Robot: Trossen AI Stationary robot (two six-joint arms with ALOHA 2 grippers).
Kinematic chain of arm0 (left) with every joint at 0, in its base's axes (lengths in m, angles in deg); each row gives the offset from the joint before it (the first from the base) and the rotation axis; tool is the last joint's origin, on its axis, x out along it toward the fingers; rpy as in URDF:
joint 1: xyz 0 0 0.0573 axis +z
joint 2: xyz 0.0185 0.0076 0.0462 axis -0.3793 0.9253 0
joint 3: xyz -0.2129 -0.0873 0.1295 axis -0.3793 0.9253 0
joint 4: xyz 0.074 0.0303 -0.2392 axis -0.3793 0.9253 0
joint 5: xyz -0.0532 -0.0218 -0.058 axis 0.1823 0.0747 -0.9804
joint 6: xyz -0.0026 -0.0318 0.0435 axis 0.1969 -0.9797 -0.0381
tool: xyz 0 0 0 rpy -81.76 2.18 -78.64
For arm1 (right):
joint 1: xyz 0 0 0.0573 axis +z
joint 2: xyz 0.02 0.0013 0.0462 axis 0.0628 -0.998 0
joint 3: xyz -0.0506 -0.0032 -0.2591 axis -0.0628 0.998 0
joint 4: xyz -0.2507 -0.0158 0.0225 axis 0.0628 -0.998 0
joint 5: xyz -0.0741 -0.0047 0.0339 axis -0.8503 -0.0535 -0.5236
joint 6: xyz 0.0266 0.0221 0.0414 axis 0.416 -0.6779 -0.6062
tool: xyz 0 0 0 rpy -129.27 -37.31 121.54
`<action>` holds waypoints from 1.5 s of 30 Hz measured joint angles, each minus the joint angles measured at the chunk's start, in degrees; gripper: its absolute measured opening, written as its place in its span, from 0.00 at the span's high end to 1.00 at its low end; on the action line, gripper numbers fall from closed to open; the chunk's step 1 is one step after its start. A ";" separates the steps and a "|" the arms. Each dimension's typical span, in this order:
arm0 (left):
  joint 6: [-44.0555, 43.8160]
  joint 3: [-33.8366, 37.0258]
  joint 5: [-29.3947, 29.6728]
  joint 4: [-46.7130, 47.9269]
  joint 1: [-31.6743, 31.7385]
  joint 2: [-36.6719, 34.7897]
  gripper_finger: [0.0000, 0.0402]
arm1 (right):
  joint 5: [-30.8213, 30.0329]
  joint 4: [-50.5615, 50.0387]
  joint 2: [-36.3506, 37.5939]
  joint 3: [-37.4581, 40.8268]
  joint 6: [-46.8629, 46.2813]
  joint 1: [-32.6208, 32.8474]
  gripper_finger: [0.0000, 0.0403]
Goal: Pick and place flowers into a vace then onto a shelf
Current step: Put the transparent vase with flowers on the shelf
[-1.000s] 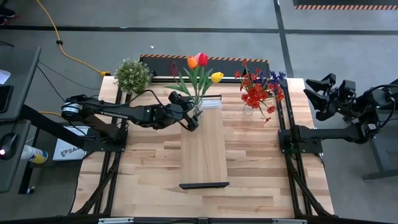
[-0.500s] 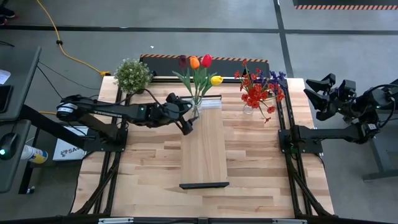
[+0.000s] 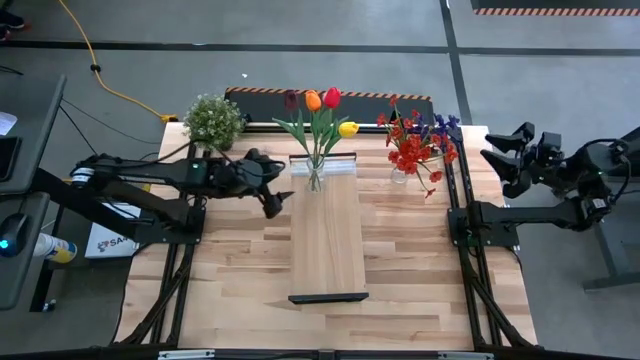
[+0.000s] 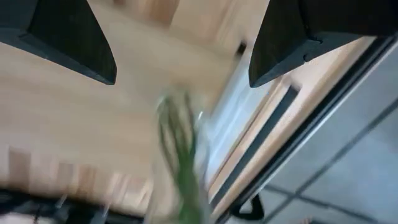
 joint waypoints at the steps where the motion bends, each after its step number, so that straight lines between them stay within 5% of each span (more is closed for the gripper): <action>1: -0.85 0.00 -0.03 1.99 0.00 -0.82 0.01 | -0.05 -2.10 -0.01 -0.49 -0.27 0.02 0.45; 12: -7.68 0.00 0.55 12.91 0.02 -6.53 0.01 | 3.32 -31.31 0.02 -9.83 -23.66 0.00 0.45; 20: -8.60 0.02 0.87 13.18 0.02 -6.85 0.01 | 7.34 -45.42 0.02 -2.95 -37.25 -0.01 0.45; 27: -10.31 0.02 0.92 13.21 0.02 -6.85 0.01 | 8.36 -40.18 0.00 11.36 -37.52 -0.01 0.45; 30: -10.70 0.02 0.92 13.38 0.02 -6.85 0.01 | 4.65 -30.75 -0.72 13.48 -32.83 -0.01 0.46; 34: -11.47 0.02 0.74 13.40 0.02 -6.83 0.01 | -0.29 -30.82 -1.12 16.28 -36.33 -0.07 0.49; 45: -11.99 0.02 0.55 13.59 0.02 -6.83 0.01 | 14.16 -21.70 -2.44 24.42 -45.93 -0.05 0.54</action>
